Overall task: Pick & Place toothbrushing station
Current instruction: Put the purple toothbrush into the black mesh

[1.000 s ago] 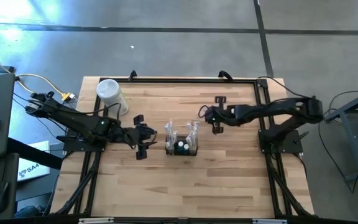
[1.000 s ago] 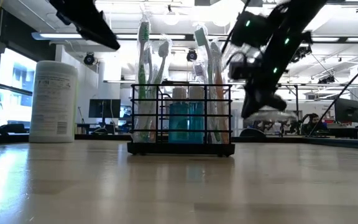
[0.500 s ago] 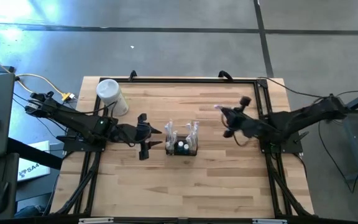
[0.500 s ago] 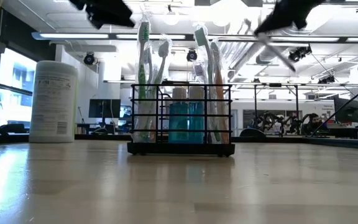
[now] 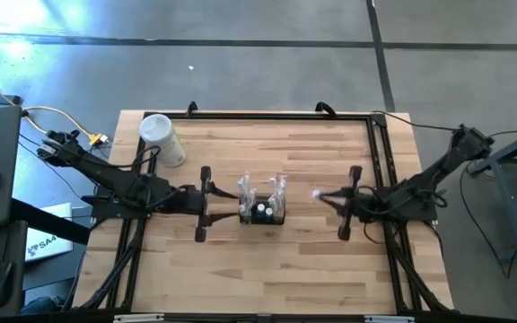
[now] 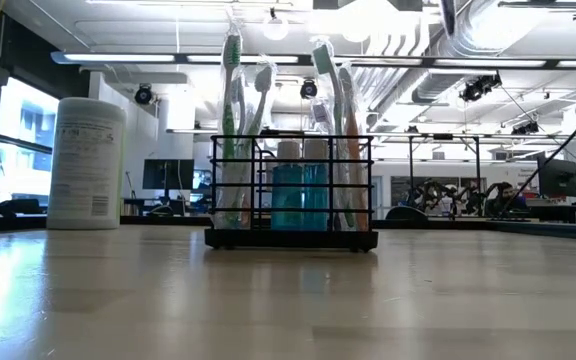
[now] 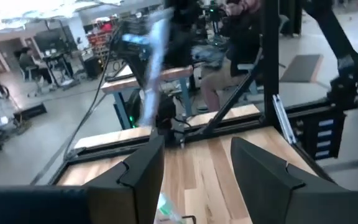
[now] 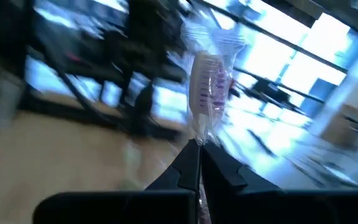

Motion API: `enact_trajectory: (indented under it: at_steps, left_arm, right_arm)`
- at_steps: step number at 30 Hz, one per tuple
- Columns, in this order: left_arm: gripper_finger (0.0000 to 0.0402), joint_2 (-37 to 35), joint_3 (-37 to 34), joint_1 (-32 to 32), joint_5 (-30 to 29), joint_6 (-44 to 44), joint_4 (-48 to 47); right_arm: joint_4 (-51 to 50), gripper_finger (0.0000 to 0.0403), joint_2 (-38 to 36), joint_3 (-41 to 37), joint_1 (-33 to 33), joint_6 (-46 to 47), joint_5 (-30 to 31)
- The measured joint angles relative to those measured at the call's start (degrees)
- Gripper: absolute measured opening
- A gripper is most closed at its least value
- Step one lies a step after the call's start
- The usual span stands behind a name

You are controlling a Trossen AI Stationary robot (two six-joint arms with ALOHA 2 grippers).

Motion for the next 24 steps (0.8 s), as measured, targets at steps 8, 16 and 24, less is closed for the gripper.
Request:
enact_trajectory:
  at_steps: [8,16,24]
  left_arm:
    - [0.0182,0.0,0.0,0.1,1.1,-1.6,1.0]
    - [0.0194,4.2,0.0,0.1,2.1,-1.0,7.2]
    - [0.0286,9.7,0.5,0.2,1.3,1.7,14.3]
  right_arm:
    - [15.7,0.0003,8.5,0.1,-1.8,-4.2,-11.0]
    - [22.2,0.0003,15.4,0.1,-7.1,-5.4,-17.4]
    - [27.0,0.0003,19.5,0.1,-10.9,-5.4,-21.0]
